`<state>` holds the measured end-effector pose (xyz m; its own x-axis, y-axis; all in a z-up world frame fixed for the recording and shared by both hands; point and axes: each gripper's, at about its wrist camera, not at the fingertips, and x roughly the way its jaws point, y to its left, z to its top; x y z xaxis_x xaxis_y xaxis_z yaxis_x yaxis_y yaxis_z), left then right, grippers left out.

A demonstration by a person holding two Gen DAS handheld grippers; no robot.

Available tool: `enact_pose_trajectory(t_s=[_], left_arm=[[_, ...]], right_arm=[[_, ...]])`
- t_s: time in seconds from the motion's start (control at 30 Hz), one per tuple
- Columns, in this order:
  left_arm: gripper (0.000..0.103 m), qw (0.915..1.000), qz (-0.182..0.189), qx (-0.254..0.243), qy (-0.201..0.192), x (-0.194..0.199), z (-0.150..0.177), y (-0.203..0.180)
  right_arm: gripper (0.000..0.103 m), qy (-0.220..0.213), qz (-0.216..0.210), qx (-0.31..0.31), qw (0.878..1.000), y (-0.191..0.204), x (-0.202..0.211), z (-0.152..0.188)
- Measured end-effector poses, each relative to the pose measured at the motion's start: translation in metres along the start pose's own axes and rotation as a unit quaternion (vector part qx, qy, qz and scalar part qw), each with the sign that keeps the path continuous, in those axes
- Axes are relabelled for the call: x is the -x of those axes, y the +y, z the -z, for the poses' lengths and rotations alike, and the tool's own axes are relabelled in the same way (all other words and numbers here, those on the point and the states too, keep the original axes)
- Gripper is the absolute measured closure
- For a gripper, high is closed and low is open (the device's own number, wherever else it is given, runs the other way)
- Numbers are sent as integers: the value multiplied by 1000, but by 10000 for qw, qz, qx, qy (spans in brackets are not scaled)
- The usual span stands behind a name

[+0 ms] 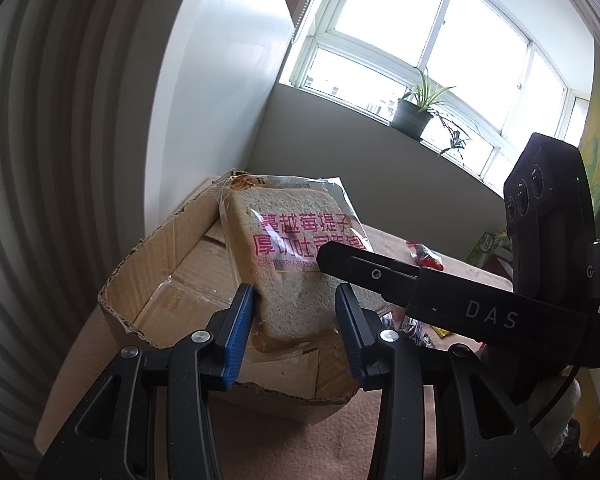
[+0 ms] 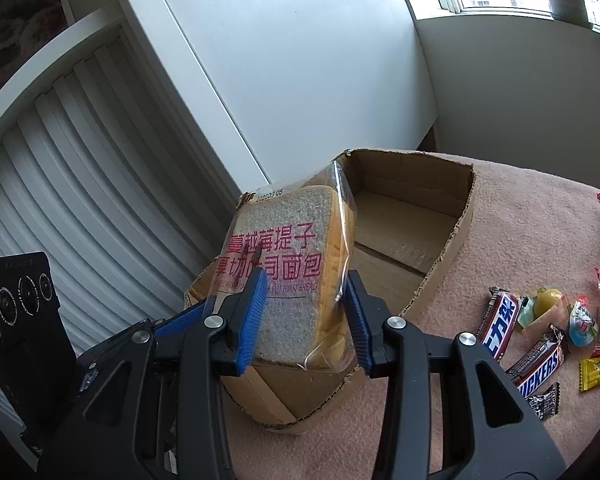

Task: Organize snacks
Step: 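Carry the bread loaf into the cardboard box and open the right tool, then move the right tool to the red-and-white snack pouch and close on it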

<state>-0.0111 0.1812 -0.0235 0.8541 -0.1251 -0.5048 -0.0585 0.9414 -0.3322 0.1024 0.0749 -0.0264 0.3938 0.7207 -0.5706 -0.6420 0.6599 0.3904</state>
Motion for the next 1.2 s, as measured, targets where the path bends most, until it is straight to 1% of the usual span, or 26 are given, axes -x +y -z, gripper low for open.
enact_pose_trajectory(t_s=[0.1,0.17,0.2,0.23,0.3,0.47,0.53,0.67,0.77,0.83,0.97,1.03,1.13,1.2], left_arm=[[63,10000,-90,5,-32,-3,-2,0],[63,9997,-251,-40,-61,-5,-2,-1],[63,9990,-419,-101,-69,-8,-2,-3],[63,9985,-524,-141,-75,-9,-1,-1],[64,9987,-495,-116,-56,-10,0,-1],[64,9985,-506,-139,-134,-7,-1,-3],[64,9985,-504,-159,-146,-5,1,-3],[64,9988,-418,-239,-108,-1,6,-6],[64,9989,-330,-297,-111,1,5,-18],[64,9990,-232,-362,-140,5,4,-27],[62,9985,-57,-532,-142,6,4,-50],[62,9983,61,-578,-56,2,7,-60],[62,9969,283,-713,184,-9,14,-76],[61,9953,398,-817,341,-17,19,-87]], right_arm=[[62,35,-32,-29,10000,-2,-7,1],[61,52,-17,-108,9999,-5,-12,0],[55,57,32,-146,9999,-8,-15,0],[45,45,82,-170,9998,-10,-16,0],[41,-20,118,-202,9997,-15,-14,-1],[38,-178,210,-164,9995,-21,-2,-3],[33,-210,230,-159,9994,-23,2,-1],[32,-298,373,-169,9987,-19,20,8],[30,-370,525,-191,9977,-26,39,13],[23,-417,677,-198,9966,-34,59,18],[22,-500,1171,-109,9918,-53,106,23],[22,-568,1405,-124,9884,-65,130,26],[22,-627,1779,-206,9818,-90,165,38],[22,-555,1907,-347,9795,-108,181,46]])
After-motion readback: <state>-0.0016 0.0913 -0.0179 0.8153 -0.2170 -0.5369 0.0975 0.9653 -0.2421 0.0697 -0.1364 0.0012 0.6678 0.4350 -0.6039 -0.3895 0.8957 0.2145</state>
